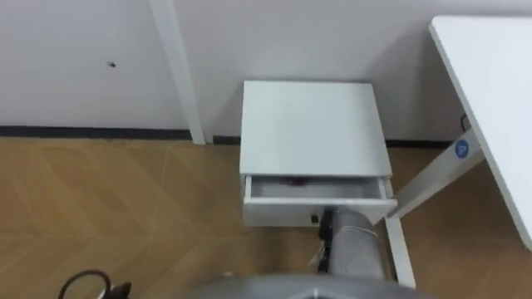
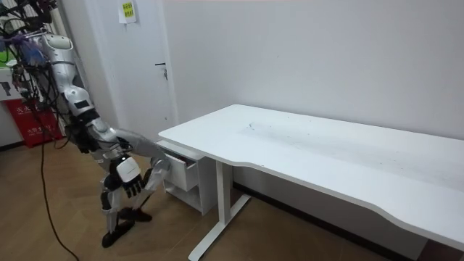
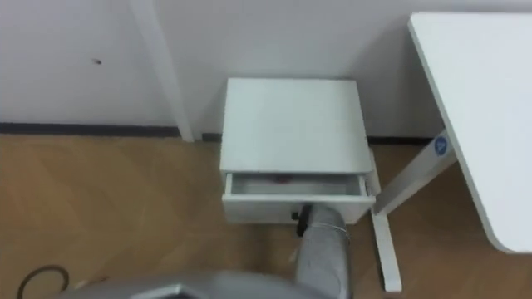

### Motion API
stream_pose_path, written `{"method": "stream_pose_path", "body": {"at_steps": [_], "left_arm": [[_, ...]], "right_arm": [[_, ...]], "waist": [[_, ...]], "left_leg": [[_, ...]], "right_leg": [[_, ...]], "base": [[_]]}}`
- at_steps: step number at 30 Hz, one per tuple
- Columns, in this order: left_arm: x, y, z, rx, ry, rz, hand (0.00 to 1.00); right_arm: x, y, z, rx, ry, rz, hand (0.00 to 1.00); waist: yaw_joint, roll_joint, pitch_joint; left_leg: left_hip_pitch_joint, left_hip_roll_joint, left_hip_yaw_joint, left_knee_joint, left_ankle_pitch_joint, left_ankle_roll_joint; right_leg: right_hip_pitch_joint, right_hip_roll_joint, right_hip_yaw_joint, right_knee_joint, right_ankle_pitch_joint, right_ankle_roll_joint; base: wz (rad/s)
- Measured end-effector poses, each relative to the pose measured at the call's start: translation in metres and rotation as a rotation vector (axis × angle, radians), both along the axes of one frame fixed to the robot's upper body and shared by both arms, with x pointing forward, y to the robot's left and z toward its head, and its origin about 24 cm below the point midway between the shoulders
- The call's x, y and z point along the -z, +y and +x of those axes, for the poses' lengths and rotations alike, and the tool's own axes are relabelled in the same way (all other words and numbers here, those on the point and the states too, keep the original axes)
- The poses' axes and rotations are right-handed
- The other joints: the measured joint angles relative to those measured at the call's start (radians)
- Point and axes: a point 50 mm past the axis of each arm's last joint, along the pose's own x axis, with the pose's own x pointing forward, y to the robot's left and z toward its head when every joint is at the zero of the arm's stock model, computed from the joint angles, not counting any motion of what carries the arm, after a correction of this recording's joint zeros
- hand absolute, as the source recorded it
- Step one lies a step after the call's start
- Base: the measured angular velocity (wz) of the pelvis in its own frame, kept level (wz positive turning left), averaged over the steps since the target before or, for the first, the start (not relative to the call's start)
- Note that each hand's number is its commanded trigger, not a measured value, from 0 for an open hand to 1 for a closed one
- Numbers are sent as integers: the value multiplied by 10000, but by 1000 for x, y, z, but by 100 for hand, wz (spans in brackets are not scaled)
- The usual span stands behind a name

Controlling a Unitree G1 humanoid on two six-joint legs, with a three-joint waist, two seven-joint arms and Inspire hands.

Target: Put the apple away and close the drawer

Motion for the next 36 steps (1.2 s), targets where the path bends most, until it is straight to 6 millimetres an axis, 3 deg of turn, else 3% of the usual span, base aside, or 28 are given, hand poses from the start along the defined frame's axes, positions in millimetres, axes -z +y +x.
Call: {"method": "stream_pose_path", "body": {"at_steps": [1,2,4,7,9,10,11,12,13,14,15,18,20,22,24,26,27,29,30,31,34,36], "left_arm": [[1,-1,0,4,140,15,0],[2,-2,0,-14,295,40,0],[2,-4,0,7,454,70,0],[4,-7,-9,34,735,8,0],[4,-7,-14,23,986,53,0],[5,-9,-20,-8,1241,15,0],[4,-6,-22,37,1360,83,0],[2,-1,-13,164,1127,219,0],[-1,7,4,298,567,457,0],[-2,12,-7,26,720,589,0],[-2,11,-11,-56,827,564,0],[1,4,-16,-126,917,323,0],[2,1,-26,-214,1114,292,0],[2,0,-29,-255,1182,338,0],[2,0,-29,-181,1176,419,0],[1,1,-24,-208,879,555,0],[1,0,-21,-201,762,593,0],[1,-2,-17,-278,461,592,0],[2,-3,-17,-368,417,548,0],[2,-4,-14,-484,274,525,0],[1,-3,-11,-552,-29,645,0],[1,-3,-10,-523,-199,700,0]], "right_arm": [[1,3,-7,251,147,136,0],[2,5,-12,554,269,174,0],[2,6,-15,933,280,47,0],[2,4,-14,1346,86,-307,0],[2,2,-12,1937,-119,-404,0],[1,0,-7,2301,-301,-526,0],[2,1,-3,2485,-378,-551,0],[2,3,-5,2530,-282,-499,0],[4,7,-5,2615,-104,-417,0],[4,7,-2,2592,-63,-413,0],[4,7,-1,2576,-125,-434,0],[3,5,2,2447,-287,-525,0],[3,7,-2,2650,-254,-451,0],[3,8,-9,2799,-97,-434,0],[3,9,-13,2849,149,-448,0],[3,10,-19,2967,285,-430,0],[3,9,-19,3021,272,-443,0],[3,7,-16,3339,78,-514,0],[2,5,-15,3342,25,-572,0],[2,4,-11,3365,-105,-740,0],[3,2,8,3172,-520,-959,0],[3,4,20,3113,-926,-953,0]], "waist": [[-61,43,48],[-132,90,42],[-261,151,64],[-337,400,69],[-493,546,39],[-576,634,55],[-624,545,19],[-632,634,67],[-581,638,146],[-401,367,131],[-426,272,151],[-487,216,152],[-552,60,110],[-583,-63,108],[-605,-86,114],[-612,-248,144],[-593,-257,145],[-479,-469,145],[-458,-493,127],[-350,-562,63],[-191,-718,39],[-193,-871,33]], "left_leg": [[-22,106,13,123,-26,38],[-49,190,-11,325,-107,85],[-69,393,-92,740,-306,135],[8,638,-197,1244,-721,-153],[77,634,-195,1190,-789,-911],[289,516,-68,816,-621,-2019],[55,918,-128,1860,-928,-1594],[-252,1467,-409,2478,-1077,-1279],[-709,1568,-464,3241,-1947,-900],[-642,1392,-304,3383,-2087,-940],[-603,1384,-253,3328,-2098,-953],[-674,1262,-77,3046,-1949,-776],[-607,965,-60,2764,-1855,-594],[-613,747,-55,2611,-1847,-577],[-638,680,-15,2525,-1792,-468],[-462,505,-28,2212,-1758,-433],[-446,489,-30,2162,-1756,-439],[-122,260,21,1402,-1497,-638],[-11,224,21,1145,-1381,-699],[210,219,59,617,-1139,-860],[560,274,67,-512,-438,-1300],[783,280,81,-1044,-233,-1514]], "right_leg": [[-916,-102,-249,677,-412,19],[-1790,-186,-326,1048,-737,-10],[-2821,-218,-322,1158,-1002,-50],[-3608,-272,-149,1154,-1007,-106],[-3636,-285,163,1143,-960,-178],[-3471,-242,215,1054,-922,-257],[-3371,-494,371,1141,-922,-93],[-3425,-524,554,1350,-968,-49],[-3529,-458,1245,1702,-939,-6],[-3079,-417,1377,1841,-932,-16],[-2718,-480,1337,1881,-921,2],[-1325,-506,1277,1734,-775,121],[96,-765,1284,846,-667,311],[995,-905,1279,-284,-615,399],[1951,-810,1212,-1933,-509,570],[3704,-661,919,-4821,-507,580],[4127,-529,868,-5518,-513,589],[5799,164,958,-8342,-808,714],[6173,355,974,-9010,-1219,629],[6762,567,1001,-10261,-1592,665],[7819,996,684,-12552,-1686,587],[8206,1217,492,-13429,-1666,557]], "base": [[-4],[3],[12],[2],[-3],[0],[17],[48],[11],[-8],[-25],[-6],[-7],[-2],[3],[13],[5],[-3],[-8],[-17],[-20],[-5]]}}
